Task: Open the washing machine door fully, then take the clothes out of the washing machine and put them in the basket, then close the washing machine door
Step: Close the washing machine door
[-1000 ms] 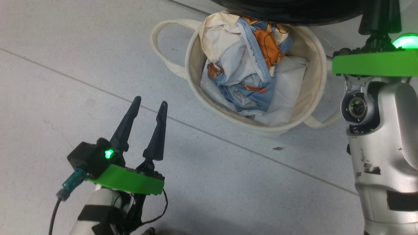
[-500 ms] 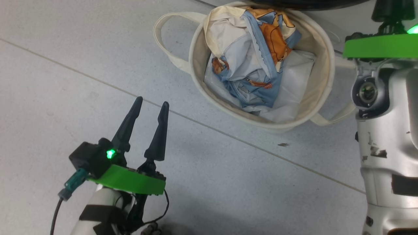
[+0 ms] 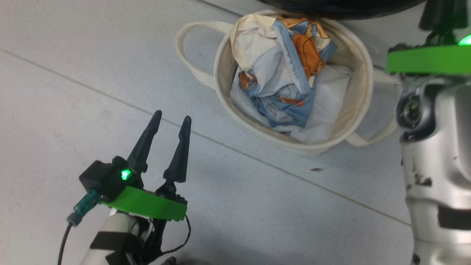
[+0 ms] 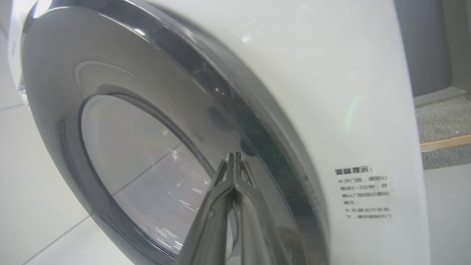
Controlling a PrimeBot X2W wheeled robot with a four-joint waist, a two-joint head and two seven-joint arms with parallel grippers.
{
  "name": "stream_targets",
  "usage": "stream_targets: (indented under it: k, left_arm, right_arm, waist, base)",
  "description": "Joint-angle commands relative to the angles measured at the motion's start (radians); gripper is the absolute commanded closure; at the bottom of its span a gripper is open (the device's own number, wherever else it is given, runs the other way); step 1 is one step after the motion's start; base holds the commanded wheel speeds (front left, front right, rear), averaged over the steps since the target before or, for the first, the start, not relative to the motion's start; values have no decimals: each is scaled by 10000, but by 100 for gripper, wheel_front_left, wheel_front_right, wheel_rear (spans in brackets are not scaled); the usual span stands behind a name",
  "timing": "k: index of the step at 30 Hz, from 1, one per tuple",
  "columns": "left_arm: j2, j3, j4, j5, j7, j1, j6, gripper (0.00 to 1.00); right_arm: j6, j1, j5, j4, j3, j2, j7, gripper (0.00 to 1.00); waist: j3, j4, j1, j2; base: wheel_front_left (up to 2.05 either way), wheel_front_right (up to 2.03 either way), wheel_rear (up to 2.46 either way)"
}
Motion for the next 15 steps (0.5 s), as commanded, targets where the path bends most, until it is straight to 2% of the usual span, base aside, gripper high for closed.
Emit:
stream_targets:
  k: [1,5,11,15]
  left_arm:
    - [253,423,-174,-95,-120,163,-56,0]
    - [296,438,-49,-181,-120,329,-56,0]
    - [462,615,390,-387,-120,827,-56,0]
    - [522,769,554,-526,-120,1217,-56,0]
  right_arm:
    - [-11,627,-351,-439,518,199,-25,100]
    - [-11,1485,-636,-609,806,199,-25,100]
    - [-11,3272,-1328,-1118,1438,199,-25,100]
    - [-11,4134,-1217,-1382,1513,199,-25,100]
  waist:
    - [-426,-224,0,0]
    - [-937,-478,0,0]
    - [-2275,-1265,0,0]
    - [-2894,-1768,0,0]
  base:
    - [0,0,0]
    - [0,0,0]
    - [0,0,0]
    - [0,0,0]
